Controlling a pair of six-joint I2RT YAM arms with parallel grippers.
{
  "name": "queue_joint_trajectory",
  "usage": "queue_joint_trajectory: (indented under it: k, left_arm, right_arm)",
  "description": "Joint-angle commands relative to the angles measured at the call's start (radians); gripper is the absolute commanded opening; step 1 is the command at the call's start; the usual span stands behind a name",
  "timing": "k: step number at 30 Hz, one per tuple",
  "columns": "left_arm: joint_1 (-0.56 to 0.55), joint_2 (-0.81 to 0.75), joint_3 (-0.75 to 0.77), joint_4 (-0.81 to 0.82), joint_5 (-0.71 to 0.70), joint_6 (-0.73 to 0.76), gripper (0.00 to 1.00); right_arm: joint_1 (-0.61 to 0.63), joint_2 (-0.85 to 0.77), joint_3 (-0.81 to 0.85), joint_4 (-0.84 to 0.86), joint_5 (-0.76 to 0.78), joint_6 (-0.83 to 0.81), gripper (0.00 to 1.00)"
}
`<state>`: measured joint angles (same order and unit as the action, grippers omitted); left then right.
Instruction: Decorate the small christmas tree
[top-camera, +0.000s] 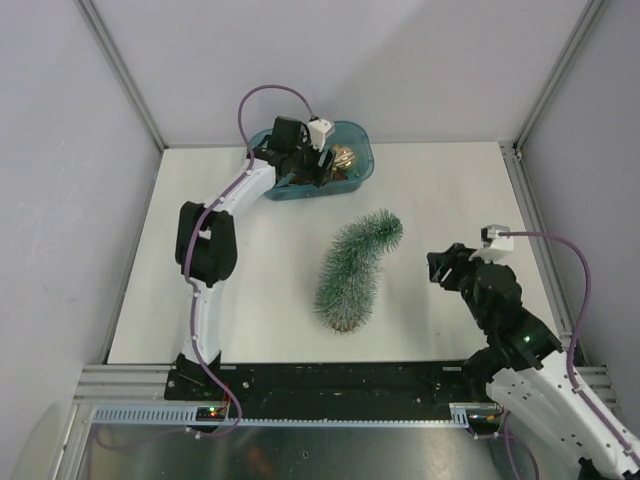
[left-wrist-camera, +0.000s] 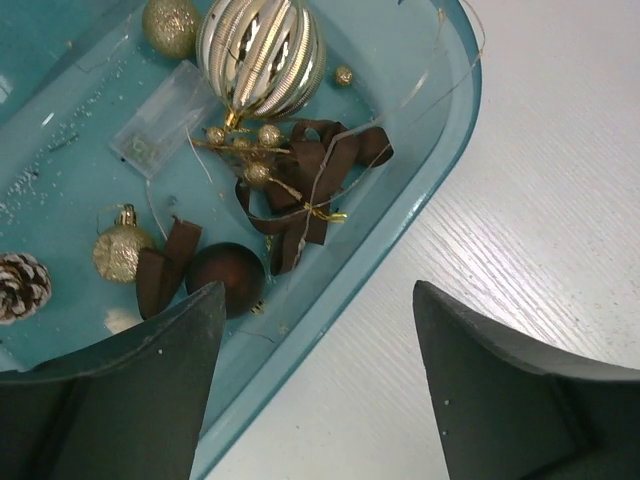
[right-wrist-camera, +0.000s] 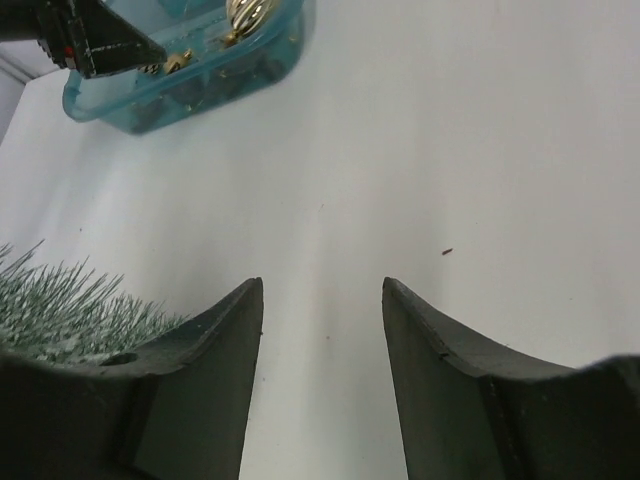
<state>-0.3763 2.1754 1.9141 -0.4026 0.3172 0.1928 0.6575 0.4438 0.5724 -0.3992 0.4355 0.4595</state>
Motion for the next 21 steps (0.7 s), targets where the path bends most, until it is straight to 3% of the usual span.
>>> queue_joint_trajectory:
  k: [1, 6, 15, 18, 21]
  left_arm:
    - [-0.009, 0.033, 0.070, 0.015, -0.017, 0.050, 0.76]
    - [-0.016, 0.066, 0.097, 0.015, -0.046, 0.065, 0.55]
    - [-0.022, 0.076, 0.135, 0.016, -0.104, 0.104, 0.12]
    - [-0.021, 0.025, 0.129, 0.015, -0.120, 0.114, 0.02]
    - [-0.021, -0.064, 0.093, 0.015, -0.116, 0.128, 0.01]
  right_arm:
    - [-0.199, 0.030, 0.041, 0.076, -0.322, -0.004, 0.55]
    - [-0.299, 0.050, 0.040, 0.102, -0.435, 0.002, 0.51]
    - [-0.315, 0.066, 0.035, 0.144, -0.469, 0.008, 0.41]
    - [-0.318, 0.078, 0.036, 0.167, -0.473, 0.004, 0.37]
    - [-0.323, 0.090, 0.034, 0.184, -0.482, 0.001, 0.36]
